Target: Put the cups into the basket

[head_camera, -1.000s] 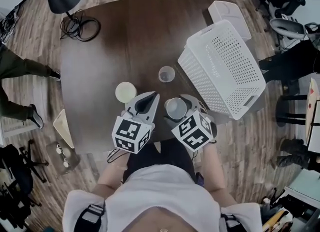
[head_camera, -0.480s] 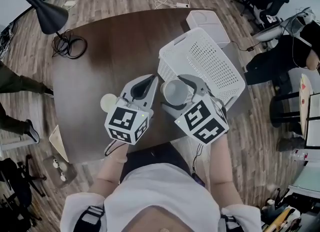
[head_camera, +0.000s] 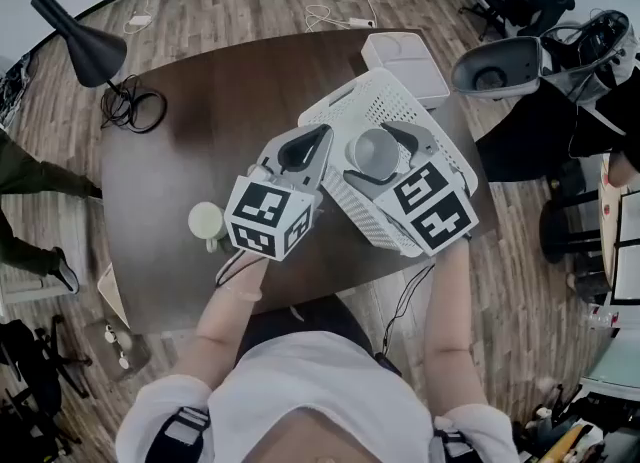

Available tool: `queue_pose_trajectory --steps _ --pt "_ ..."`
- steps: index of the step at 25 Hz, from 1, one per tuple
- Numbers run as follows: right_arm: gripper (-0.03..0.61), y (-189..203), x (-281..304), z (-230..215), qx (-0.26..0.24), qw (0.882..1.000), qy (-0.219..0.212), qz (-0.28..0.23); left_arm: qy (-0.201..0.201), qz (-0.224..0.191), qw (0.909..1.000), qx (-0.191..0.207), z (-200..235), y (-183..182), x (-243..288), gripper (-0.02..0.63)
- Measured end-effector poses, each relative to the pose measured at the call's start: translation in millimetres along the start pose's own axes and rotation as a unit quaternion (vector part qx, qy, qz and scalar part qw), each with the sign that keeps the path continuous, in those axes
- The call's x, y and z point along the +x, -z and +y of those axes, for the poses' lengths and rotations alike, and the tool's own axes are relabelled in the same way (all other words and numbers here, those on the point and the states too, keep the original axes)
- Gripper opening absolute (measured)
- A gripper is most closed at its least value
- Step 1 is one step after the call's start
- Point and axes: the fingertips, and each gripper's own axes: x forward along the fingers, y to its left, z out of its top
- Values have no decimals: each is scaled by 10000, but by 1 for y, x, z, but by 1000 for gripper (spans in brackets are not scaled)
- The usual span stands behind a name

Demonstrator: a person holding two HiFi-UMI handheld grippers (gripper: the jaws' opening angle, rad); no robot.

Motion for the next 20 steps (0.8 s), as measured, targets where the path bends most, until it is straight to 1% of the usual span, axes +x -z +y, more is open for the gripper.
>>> queue_pose_trajectory --steps 8,11,15,20 --pt "390 47 -1 -43 249 9994 110 228 187 -64 9998 -3 -20 -5 53 11" --pt "390 58 7 -54 338 9991 32 246 212 -72 9997 -19 -25 -6 71 11" --pt "390 72 24 -71 419 9987 -108 252 142 -177 9997 -18 -25 -11 95 11" --pt "390 83 52 -87 493 9979 -286 317 37 -401 9991 139 -10 -21 130 11"
